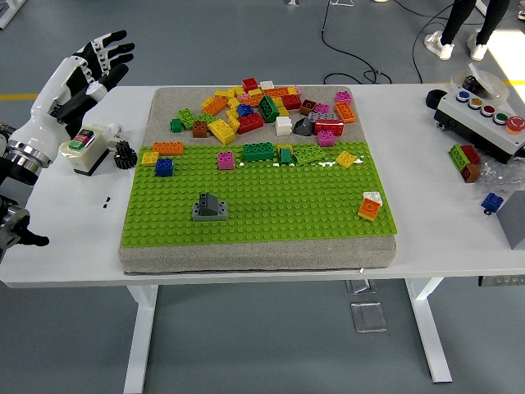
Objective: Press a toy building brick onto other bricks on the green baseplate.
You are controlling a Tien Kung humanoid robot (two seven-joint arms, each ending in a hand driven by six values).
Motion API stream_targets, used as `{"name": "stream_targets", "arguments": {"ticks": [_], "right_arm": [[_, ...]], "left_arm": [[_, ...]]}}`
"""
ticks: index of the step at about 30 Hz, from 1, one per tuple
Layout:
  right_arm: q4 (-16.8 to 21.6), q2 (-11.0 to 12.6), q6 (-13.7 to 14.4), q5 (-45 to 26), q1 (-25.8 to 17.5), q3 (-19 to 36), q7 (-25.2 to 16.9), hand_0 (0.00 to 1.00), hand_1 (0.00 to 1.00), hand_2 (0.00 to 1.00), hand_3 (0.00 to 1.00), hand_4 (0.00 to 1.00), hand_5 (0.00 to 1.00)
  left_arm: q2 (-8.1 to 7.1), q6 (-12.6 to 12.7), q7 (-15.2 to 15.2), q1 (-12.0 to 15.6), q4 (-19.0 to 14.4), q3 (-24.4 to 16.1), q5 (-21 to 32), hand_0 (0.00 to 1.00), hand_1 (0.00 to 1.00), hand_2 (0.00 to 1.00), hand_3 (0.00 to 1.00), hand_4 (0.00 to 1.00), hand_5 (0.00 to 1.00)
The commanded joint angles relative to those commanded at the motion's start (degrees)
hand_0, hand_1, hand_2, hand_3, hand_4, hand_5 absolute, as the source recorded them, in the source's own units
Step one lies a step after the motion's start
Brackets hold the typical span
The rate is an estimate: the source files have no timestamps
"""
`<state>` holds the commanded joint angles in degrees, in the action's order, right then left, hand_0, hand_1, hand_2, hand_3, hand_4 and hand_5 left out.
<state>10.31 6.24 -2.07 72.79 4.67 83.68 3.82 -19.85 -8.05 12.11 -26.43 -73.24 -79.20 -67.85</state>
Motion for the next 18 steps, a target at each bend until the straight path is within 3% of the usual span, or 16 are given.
{"name": "stream_targets", "arguments": {"ticks": [6,18], "right_arm": [[0.0,0.1,0.1,-0.1,0.1,0.1,0.2,0.753,0.687,0.729,0.673,0.95,0.485],[0.0,-0.1,0.6,-0.3,0.2,0.3,0.0,0.751,0.686,0.729,0.666,0.935,0.483]], "left_arm": [[-1.68,1.3,-0.1,0.5,-1.7,-0.3,-0.5,0.998,0.938,0.929,0.976,0.998,0.714],[-2.19,2.4,-0.4,0.9,-2.6,-0.3,-2.4,0.998,0.943,0.927,0.966,0.998,0.746]]}}
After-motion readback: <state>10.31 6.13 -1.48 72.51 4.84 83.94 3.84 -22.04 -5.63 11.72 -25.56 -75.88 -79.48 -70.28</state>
